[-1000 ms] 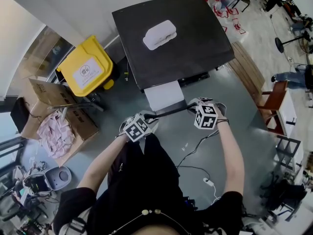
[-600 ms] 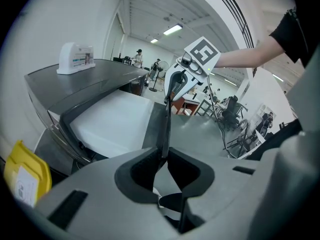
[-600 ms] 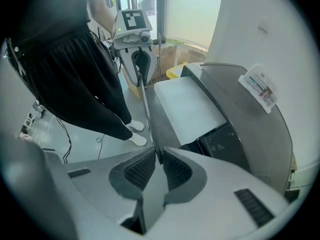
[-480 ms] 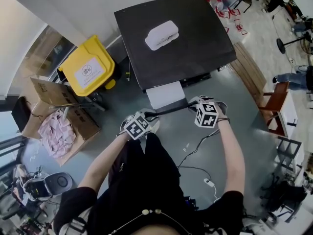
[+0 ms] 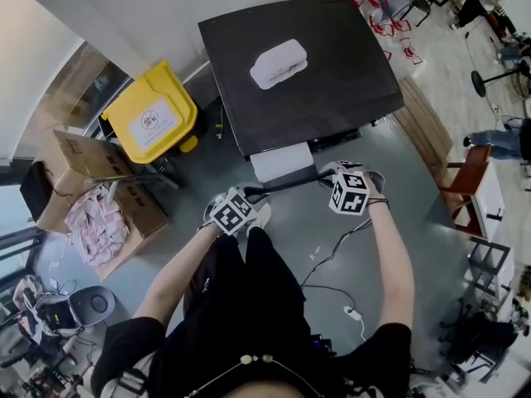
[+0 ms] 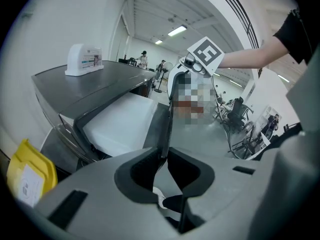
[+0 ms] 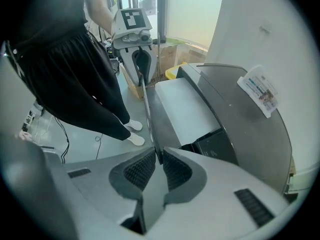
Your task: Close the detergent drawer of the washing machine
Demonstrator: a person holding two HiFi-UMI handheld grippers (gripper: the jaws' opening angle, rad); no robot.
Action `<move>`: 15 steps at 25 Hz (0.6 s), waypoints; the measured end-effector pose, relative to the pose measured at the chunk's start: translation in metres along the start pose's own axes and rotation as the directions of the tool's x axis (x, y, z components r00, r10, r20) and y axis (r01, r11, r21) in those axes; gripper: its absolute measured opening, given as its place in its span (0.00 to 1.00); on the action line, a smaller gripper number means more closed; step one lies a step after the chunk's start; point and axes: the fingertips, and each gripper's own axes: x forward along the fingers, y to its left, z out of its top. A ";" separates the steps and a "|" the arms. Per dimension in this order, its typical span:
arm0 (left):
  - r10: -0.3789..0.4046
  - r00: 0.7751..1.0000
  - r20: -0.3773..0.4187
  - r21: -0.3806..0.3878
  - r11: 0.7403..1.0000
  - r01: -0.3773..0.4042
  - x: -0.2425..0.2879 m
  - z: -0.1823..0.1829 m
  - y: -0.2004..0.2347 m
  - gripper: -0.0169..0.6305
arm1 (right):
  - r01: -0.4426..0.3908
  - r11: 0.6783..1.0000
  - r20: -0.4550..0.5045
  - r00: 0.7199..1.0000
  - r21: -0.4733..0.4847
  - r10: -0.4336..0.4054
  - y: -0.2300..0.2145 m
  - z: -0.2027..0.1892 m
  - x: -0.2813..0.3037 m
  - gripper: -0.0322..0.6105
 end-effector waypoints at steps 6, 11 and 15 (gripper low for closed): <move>0.021 1.000 0.006 -0.010 1.000 -0.021 -0.001 0.001 0.008 0.12 | -0.003 1.000 0.003 1.000 0.008 0.003 -0.006 0.003 0.001 0.13; 0.035 0.999 0.012 -0.029 0.999 -0.035 -0.003 0.004 0.017 0.12 | 0.005 1.000 0.002 1.000 0.011 -0.005 -0.014 0.005 0.002 0.13; 0.044 0.999 0.014 -0.031 0.999 -0.043 -0.005 0.006 0.023 0.12 | 0.007 1.000 -0.001 1.000 0.010 -0.007 -0.020 0.009 0.003 0.13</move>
